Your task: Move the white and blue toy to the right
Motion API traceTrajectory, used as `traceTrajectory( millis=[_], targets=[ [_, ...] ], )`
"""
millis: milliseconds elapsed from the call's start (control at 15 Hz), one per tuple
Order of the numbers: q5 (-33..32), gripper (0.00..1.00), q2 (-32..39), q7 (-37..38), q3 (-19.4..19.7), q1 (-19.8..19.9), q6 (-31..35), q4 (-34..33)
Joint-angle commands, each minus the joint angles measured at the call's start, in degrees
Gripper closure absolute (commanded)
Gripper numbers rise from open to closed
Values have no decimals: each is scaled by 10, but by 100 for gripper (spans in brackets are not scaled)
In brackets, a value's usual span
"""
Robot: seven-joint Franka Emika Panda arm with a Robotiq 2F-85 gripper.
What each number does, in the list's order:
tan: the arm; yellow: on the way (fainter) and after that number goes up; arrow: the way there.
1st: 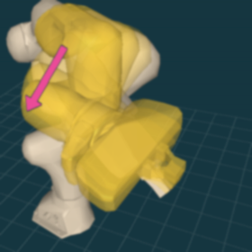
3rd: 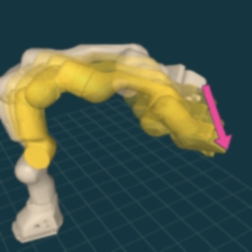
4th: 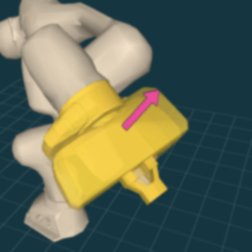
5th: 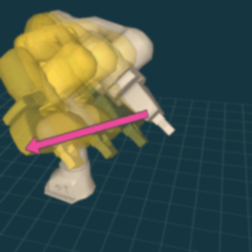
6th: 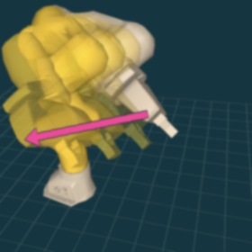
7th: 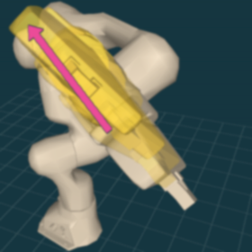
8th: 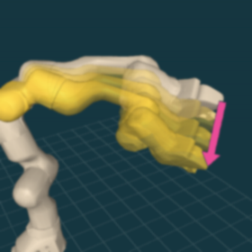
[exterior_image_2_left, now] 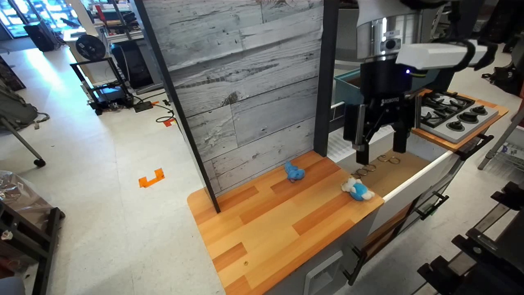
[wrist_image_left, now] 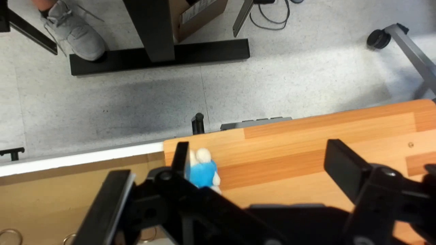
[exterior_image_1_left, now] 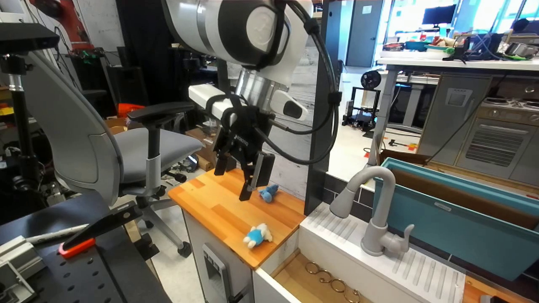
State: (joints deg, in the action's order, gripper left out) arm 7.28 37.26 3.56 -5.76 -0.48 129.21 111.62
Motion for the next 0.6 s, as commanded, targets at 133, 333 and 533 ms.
traceTrajectory(
  millis=[133, 333, 533],
  targets=[
    [5, 0, -35, -3, 12, -6, 29, 25],
    [5, 0, -42, -3, 12, -6, 33, 34],
    [5, 0, -42, -3, 12, -6, 34, 36]
  ],
)
